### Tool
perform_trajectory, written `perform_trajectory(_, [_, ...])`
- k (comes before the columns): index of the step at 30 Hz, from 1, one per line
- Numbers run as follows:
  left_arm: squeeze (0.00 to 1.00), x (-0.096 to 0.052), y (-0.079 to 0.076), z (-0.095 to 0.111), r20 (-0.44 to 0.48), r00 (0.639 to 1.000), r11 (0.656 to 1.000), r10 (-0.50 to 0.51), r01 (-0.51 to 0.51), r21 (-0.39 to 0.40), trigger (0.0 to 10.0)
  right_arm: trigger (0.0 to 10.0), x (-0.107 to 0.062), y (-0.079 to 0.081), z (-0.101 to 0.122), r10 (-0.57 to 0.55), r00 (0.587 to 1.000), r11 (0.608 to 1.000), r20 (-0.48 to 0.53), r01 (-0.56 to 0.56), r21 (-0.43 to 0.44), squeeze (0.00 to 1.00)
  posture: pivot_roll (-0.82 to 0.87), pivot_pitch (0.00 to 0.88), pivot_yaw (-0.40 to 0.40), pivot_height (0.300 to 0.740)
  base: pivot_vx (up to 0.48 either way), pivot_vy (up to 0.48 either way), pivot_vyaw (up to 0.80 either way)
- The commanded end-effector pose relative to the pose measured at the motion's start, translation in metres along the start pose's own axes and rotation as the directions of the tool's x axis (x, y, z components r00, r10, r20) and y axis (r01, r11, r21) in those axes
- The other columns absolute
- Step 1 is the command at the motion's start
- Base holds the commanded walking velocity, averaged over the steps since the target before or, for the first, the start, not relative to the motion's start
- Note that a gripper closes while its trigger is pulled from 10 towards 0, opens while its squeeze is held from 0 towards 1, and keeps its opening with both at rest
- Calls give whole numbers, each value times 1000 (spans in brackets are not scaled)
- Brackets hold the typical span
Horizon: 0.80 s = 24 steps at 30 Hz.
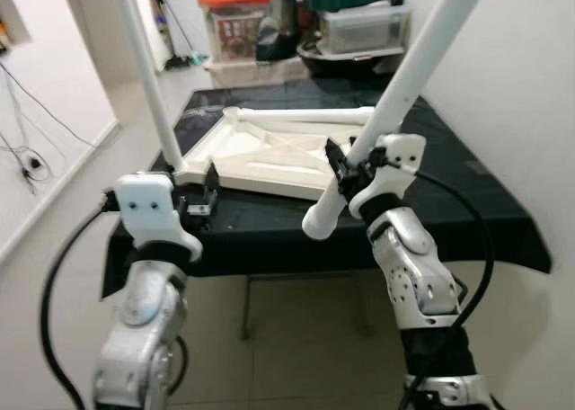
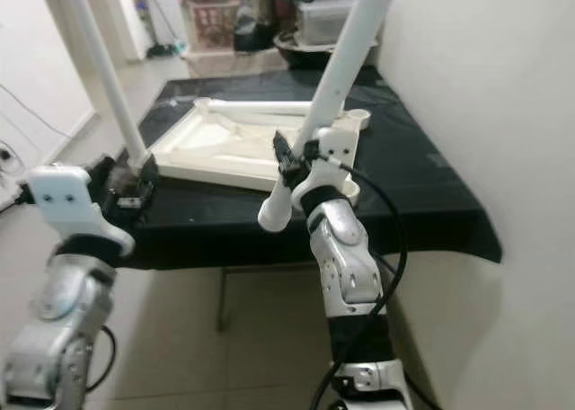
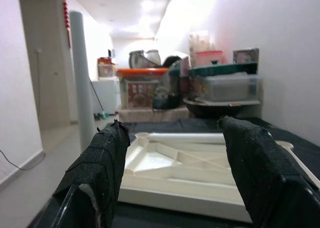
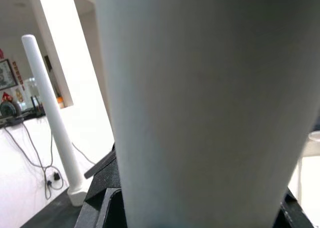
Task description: Building children table
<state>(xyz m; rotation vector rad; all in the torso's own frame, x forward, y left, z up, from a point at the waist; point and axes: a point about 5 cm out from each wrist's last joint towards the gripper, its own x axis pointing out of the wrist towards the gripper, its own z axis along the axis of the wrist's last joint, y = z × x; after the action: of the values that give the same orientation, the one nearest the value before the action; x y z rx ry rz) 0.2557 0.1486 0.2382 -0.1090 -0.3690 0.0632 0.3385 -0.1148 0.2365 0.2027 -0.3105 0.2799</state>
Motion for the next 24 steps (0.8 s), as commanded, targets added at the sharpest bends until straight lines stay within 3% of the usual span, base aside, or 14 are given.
perform_trajectory(1, [0, 1, 6, 4, 14, 1000, 999, 27, -27, 25, 10000, 10000, 3, 9, 8, 26, 999, 1000, 45, -26, -1, 0, -83, 0, 47, 740, 0, 0, 0])
perform_trajectory(7, [0, 3, 9, 5, 14, 999, 1000, 31, -31, 3, 10000, 10000, 4, 12, 7, 24, 999, 1000, 46, -24, 1, 0, -57, 0, 48, 740, 0, 0, 0])
perform_trajectory(24, [0, 5, 7, 6, 4, 1000, 999, 27, -27, 24, 10000, 10000, 7, 9, 10, 9, 999, 1000, 53, -9, -10, 0, -56, 0, 39, 740, 414, 0, 0])
